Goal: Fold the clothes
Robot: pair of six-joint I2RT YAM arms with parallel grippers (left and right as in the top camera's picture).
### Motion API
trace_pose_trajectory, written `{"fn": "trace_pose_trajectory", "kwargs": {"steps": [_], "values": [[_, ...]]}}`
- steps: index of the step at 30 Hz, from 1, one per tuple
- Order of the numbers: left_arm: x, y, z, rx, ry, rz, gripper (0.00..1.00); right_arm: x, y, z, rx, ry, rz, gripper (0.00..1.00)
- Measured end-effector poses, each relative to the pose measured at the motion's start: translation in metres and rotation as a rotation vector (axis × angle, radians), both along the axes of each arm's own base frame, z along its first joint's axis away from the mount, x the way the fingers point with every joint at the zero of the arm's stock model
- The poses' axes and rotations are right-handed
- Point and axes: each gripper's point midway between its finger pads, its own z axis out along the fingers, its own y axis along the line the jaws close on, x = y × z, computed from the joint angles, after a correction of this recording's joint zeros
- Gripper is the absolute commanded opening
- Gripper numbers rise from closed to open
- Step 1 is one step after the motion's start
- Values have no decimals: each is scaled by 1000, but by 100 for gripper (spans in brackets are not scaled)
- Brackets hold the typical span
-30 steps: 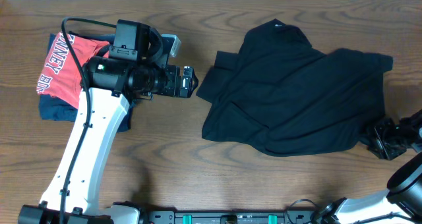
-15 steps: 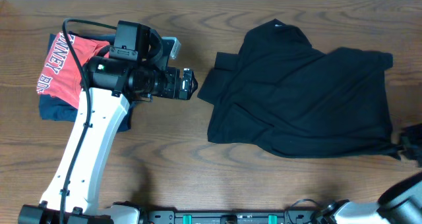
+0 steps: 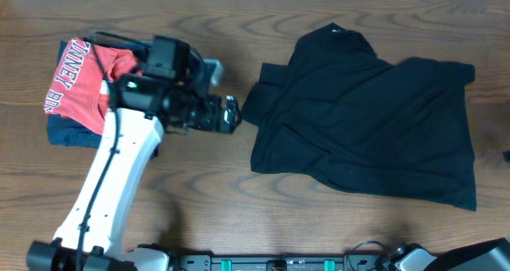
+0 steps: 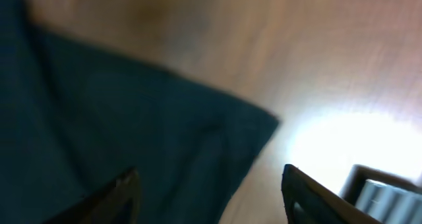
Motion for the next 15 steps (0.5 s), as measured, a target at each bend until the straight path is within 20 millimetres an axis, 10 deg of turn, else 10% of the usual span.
{"fn": "trace_pose_trajectory", "kwargs": {"steps": [8, 15], "values": [[-29, -30, -83, 35, 113, -119, 98, 26, 44, 0, 113, -70, 207, 71], [-33, -53, -139, 56, 160, -191, 78, 29, 52, -7, 132, -79, 248, 72]]}}
